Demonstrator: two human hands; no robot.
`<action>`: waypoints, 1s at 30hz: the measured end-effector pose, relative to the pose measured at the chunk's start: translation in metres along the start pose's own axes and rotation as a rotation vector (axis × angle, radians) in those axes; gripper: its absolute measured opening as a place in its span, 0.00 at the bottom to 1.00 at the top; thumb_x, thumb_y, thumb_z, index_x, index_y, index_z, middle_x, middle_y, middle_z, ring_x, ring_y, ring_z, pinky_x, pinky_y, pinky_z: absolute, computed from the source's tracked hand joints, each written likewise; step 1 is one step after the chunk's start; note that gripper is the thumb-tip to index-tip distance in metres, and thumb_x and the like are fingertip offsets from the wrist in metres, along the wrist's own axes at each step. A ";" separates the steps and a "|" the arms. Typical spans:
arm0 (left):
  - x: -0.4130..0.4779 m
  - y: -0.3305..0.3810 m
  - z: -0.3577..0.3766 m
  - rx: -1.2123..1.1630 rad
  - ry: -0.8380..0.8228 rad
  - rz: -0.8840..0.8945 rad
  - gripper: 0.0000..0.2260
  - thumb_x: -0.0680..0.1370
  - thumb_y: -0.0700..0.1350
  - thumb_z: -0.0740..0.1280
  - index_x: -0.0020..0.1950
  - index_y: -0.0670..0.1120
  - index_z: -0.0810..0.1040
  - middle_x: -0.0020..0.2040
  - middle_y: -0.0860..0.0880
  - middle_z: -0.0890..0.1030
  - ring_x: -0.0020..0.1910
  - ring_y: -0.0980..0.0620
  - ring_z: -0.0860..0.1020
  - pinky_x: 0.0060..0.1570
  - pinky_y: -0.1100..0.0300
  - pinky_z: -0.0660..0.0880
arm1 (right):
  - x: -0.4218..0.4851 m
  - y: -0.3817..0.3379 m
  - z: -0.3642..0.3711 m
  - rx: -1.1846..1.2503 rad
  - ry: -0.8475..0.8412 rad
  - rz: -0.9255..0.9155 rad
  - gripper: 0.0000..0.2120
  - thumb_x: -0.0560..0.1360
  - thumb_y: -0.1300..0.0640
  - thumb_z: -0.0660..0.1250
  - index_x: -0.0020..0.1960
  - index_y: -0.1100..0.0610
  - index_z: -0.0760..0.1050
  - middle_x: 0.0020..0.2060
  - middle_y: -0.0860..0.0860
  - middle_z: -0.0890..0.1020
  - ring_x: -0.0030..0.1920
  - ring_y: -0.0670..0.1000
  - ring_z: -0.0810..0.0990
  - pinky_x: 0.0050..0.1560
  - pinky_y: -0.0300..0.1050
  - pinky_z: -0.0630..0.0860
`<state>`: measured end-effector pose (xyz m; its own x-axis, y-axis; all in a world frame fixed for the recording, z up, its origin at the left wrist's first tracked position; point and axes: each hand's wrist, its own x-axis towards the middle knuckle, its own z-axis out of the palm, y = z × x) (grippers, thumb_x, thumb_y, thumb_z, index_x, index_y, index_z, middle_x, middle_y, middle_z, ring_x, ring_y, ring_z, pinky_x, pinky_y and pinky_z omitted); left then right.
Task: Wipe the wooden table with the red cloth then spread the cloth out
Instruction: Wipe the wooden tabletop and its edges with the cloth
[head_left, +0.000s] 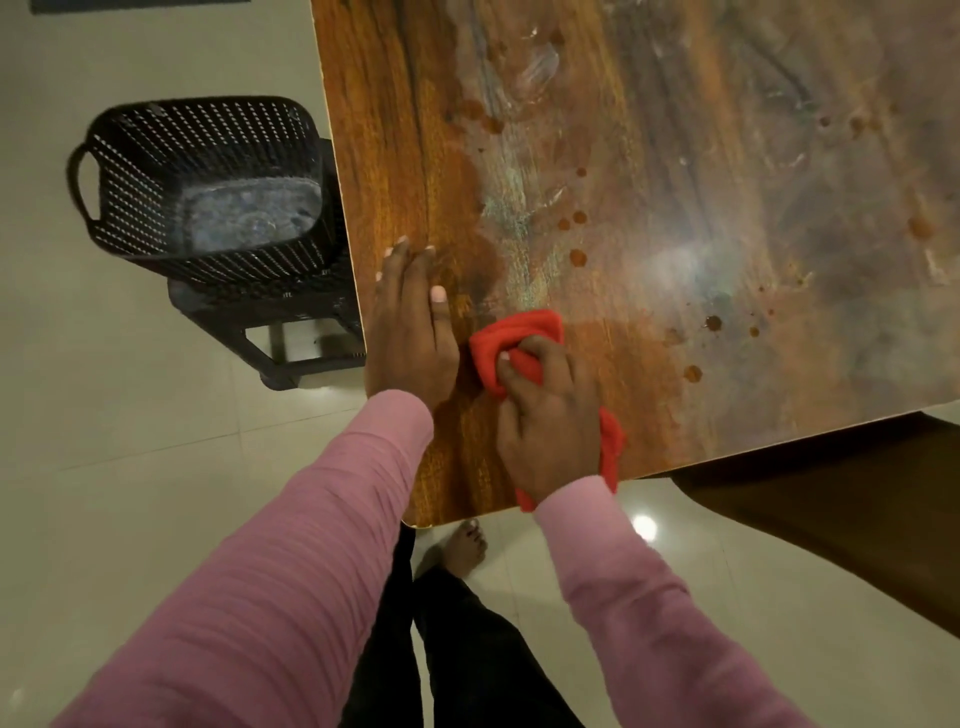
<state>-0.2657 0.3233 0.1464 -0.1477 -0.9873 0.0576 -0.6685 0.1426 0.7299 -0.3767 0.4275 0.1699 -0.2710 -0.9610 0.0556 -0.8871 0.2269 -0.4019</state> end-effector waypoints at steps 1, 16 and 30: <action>0.000 0.000 0.001 0.006 0.000 0.005 0.20 0.83 0.48 0.49 0.72 0.44 0.66 0.76 0.45 0.62 0.75 0.45 0.59 0.71 0.41 0.59 | -0.002 -0.001 0.001 -0.033 -0.017 -0.055 0.18 0.70 0.55 0.59 0.55 0.55 0.81 0.59 0.55 0.77 0.56 0.59 0.72 0.57 0.53 0.70; 0.002 0.004 -0.002 0.002 0.009 -0.006 0.19 0.82 0.45 0.51 0.70 0.41 0.69 0.74 0.42 0.65 0.74 0.43 0.60 0.74 0.47 0.53 | 0.040 -0.022 0.011 -0.037 -0.076 -0.089 0.20 0.70 0.57 0.57 0.56 0.57 0.81 0.59 0.56 0.77 0.56 0.60 0.73 0.59 0.53 0.71; 0.097 -0.003 -0.009 0.066 0.023 0.079 0.19 0.82 0.45 0.51 0.71 0.41 0.68 0.74 0.42 0.65 0.75 0.43 0.57 0.75 0.48 0.50 | 0.046 -0.017 0.005 -0.216 0.040 0.210 0.18 0.71 0.53 0.62 0.60 0.55 0.79 0.63 0.56 0.76 0.65 0.64 0.69 0.63 0.63 0.63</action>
<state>-0.2711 0.2267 0.1557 -0.1853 -0.9741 0.1295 -0.7022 0.2234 0.6760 -0.3725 0.3790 0.1747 -0.4678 -0.8834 0.0292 -0.8678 0.4528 -0.2047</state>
